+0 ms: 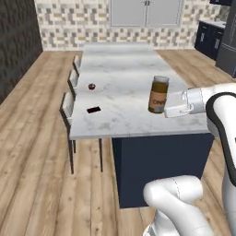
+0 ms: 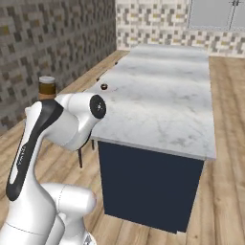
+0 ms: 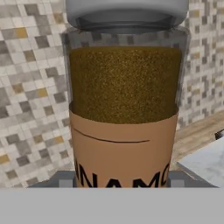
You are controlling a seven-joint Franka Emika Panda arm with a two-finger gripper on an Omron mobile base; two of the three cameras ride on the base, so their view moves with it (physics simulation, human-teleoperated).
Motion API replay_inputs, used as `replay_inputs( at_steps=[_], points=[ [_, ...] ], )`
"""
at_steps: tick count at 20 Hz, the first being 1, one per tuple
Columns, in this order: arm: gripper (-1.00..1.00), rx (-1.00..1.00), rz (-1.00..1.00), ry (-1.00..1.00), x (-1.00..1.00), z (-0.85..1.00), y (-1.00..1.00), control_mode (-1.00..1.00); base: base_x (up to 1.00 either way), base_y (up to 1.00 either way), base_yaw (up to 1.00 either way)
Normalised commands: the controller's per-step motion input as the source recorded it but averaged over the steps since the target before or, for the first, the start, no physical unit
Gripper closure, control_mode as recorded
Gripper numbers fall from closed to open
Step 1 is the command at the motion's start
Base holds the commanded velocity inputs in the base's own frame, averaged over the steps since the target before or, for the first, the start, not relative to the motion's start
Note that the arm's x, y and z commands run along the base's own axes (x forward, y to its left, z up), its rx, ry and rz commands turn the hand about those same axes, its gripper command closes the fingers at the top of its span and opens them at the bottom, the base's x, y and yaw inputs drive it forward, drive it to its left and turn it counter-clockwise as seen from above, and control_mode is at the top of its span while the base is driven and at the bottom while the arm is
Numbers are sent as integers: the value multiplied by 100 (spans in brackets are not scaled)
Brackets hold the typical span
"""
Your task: Take the cinnamon bottle from the cabinet and place it on the dining table, next to the plate with the cupcake. Then take the chocolate from the dining counter and place it on the cupcake plate.
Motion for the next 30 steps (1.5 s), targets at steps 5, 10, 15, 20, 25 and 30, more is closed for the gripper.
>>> replay_inputs(
  at_steps=[5, 10, 15, 20, 25, 30],
  points=[
    [100, 0, 0, 0, 0, 0, 0, 100, 38, 78, -13],
    [100, 0, 0, 0, 0, 0, 0, 100, 39, 73, -18],
    [100, 0, 0, 0, 0, 0, 0, 100, 38, 72, -20],
    [100, 0, 0, 0, 0, 0, 0, 100, 38, 71, -21],
    [100, 0, 0, 0, 0, 0, 0, 100, 38, 71, -20],
    [100, 0, 0, 0, 0, 0, 0, 100, 40, 65, -27]
  ],
)
